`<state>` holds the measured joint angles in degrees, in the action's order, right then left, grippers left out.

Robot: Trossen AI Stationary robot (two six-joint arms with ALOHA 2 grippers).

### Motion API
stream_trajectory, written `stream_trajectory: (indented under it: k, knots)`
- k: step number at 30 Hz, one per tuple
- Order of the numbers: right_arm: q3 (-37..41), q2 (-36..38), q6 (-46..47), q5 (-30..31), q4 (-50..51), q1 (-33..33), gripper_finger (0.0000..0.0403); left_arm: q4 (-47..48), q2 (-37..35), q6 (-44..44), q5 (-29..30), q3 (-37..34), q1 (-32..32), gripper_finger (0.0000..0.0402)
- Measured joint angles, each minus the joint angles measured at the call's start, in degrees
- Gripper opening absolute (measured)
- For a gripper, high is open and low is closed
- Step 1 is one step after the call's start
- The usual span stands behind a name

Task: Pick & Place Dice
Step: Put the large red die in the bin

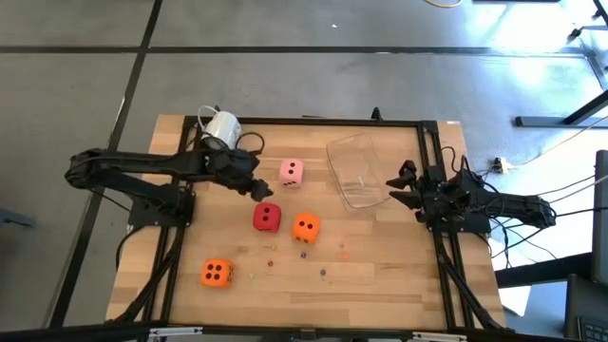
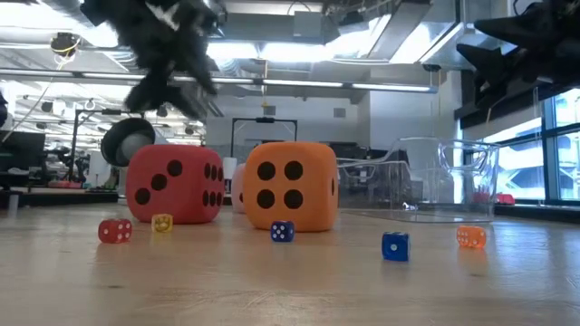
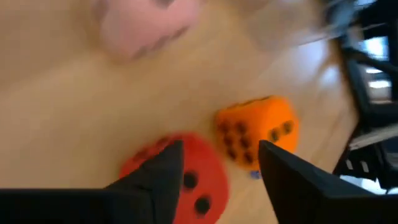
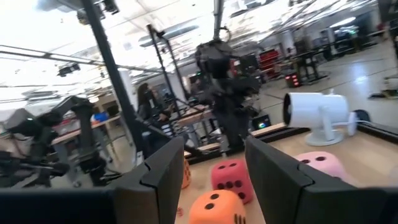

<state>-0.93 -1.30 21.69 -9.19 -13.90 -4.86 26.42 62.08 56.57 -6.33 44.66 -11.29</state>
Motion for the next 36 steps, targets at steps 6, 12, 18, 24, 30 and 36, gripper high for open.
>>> stream_trajectory:
  k: [6, 12, 18, 24, 30, 36]
  knots:
    - [0.0, 0.0, -0.04, -4.79, 0.27, 0.0, 0.0173, 0.5, 1.68, 7.0, -5.43, -0.02, 0.25, 0.023]
    - [0.0, 0.0, 0.37, -11.86, 0.73, 0.0, 0.0173, 5.28, 1.78, 12.04, -2.39, -0.02, 1.97, 0.023]
    - [0.0, 0.02, 0.37, -14.37, 2.37, 0.0, 0.0173, 10.84, 1.77, 15.71, 1.58, -0.02, 4.26, 0.0239]
    - [0.0, 0.02, 0.37, -16.84, 4.17, 0.0, 0.0173, 10.92, 1.77, 19.89, 4.85, -0.02, 7.65, 0.024]
    - [0.0, 0.02, 0.37, -17.46, 5.18, 0.0, 0.0173, 10.17, 2.62, 23.83, 7.78, -0.02, 11.48, 0.024]
    - [0.0, 0.02, 0.35, -17.46, 5.19, 0.0, 0.0173, 8.1, 6.73, 25.29, 8.15, -0.09, 13.31, 0.024]
